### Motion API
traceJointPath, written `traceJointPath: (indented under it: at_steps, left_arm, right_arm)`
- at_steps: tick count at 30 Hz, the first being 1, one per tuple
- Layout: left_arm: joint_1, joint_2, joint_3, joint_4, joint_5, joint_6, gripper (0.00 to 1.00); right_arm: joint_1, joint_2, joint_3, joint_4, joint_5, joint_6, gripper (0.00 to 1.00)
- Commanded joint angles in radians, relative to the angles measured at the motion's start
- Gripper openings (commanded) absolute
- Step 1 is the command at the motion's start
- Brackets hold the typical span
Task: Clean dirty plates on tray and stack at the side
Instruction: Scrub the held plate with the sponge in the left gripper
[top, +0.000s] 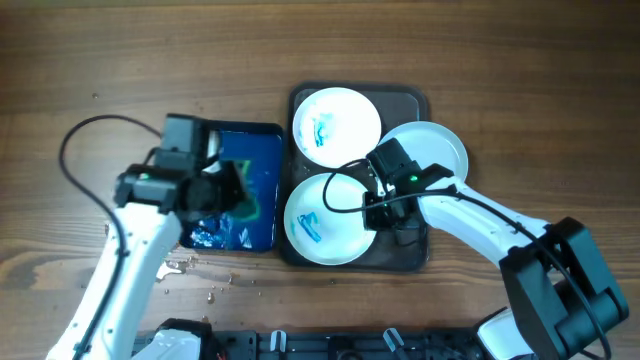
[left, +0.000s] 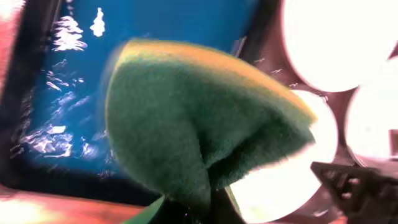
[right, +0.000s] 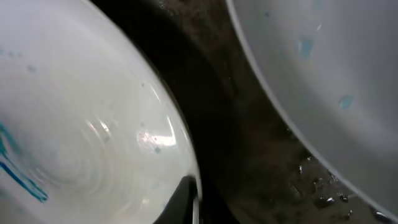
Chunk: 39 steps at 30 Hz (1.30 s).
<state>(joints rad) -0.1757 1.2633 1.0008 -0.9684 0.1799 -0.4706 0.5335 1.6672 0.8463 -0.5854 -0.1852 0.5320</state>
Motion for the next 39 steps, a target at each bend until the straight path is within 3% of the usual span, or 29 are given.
traceJointPath:
  at_steps: [1,4,9,14,18,20,22,24,28,31,33,36,39]
  left_arm:
    - [-0.183,0.098,0.020,0.130,0.063,-0.125,0.04]
    - [-0.324,0.253,0.020,0.241,0.085,-0.288,0.04]
    - [-0.458,0.520,0.021,0.371,0.116,-0.399,0.04]
    - [-0.410,0.583,0.021,0.192,-0.243,-0.390,0.04]
    - [-0.403,0.583,0.021,0.133,-0.324,-0.341,0.04]
    - [-0.403,0.583,0.021,0.179,-0.217,-0.319,0.04]
    - [-0.405,0.583,0.020,0.342,0.097,-0.267,0.04]
    - [-0.421,0.584,0.019,0.467,0.275,-0.266,0.04]
    - [-0.452,0.584,0.019,0.475,0.290,-0.216,0.04]
    - [-0.409,0.584,0.020,0.322,0.109,-0.230,0.04]
    - [-0.380,0.584,0.019,0.191,-0.109,-0.249,0.04]
    - [-0.376,0.584,0.020,0.136,-0.311,-0.248,0.04]
    - [-0.376,0.584,0.020,0.172,-0.336,-0.242,0.04]
  right_arm:
    - [0.004,0.051,-0.024,-0.022,0.133,0.098,0.04]
    - [0.004,0.051,-0.024,-0.042,0.161,0.153,0.04]
    - [0.004,0.051,-0.024,-0.045,0.164,0.152,0.04]
    - [0.004,0.051,-0.024,-0.048,0.164,0.151,0.04]
    - [0.004,0.051,-0.024,-0.048,0.163,0.152,0.04]
    - [0.004,0.051,-0.024,-0.051,0.164,0.152,0.04]
    - [0.004,0.051,-0.024,-0.051,0.164,0.153,0.04]
    - [0.004,0.051,-0.024,-0.055,0.164,0.167,0.04]
    - [0.000,0.050,-0.024,-0.070,0.183,0.217,0.04]
    - [-0.005,0.050,-0.024,-0.074,0.183,0.227,0.04]
    - [-0.005,0.050,-0.024,-0.074,0.183,0.226,0.04]
    - [-0.005,0.050,-0.024,-0.074,0.183,0.227,0.04]
    - [-0.005,0.050,-0.024,-0.074,0.183,0.227,0.04]
